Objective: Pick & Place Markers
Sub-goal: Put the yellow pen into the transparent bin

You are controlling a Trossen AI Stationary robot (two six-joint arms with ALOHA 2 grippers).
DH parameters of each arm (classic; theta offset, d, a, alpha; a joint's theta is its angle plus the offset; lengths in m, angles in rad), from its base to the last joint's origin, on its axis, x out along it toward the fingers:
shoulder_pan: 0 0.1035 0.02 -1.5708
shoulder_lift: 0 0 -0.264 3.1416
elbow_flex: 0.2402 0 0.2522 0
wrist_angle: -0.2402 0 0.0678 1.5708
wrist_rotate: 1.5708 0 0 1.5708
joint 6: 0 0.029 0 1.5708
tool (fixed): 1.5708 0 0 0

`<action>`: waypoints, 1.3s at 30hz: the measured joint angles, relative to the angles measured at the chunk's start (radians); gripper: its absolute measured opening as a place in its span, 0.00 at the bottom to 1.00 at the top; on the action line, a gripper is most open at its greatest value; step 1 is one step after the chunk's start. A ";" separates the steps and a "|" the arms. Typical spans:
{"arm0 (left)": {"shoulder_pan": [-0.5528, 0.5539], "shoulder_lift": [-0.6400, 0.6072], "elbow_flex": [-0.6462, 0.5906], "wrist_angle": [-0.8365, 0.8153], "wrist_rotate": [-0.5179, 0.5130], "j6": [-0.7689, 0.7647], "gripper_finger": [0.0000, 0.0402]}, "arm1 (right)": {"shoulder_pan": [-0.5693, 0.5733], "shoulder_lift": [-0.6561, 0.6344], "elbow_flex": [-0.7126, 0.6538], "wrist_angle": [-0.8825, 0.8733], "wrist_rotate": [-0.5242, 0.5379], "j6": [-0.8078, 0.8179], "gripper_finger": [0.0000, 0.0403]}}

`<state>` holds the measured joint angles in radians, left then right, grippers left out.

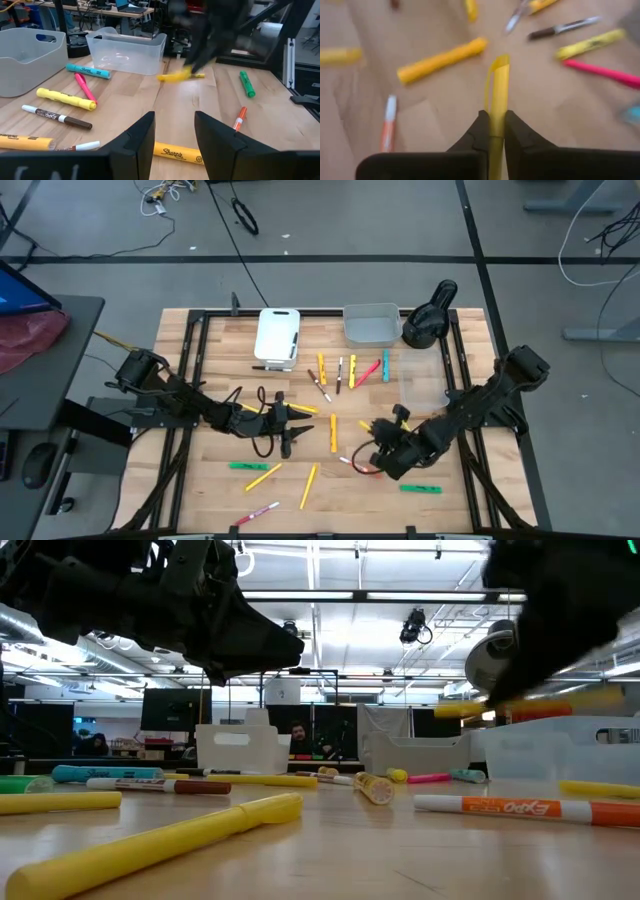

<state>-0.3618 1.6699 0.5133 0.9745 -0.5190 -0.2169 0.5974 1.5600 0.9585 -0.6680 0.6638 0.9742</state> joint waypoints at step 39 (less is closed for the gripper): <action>0.000 0.000 0.000 -0.006 0.000 0.003 0.36 | -0.747 -0.202 -0.383 -0.125 -0.286 0.033 0.23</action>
<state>-0.3618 1.6699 0.5133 0.9680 -0.5190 -0.2138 -0.1492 1.3582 0.5760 -0.7933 0.3780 1.0075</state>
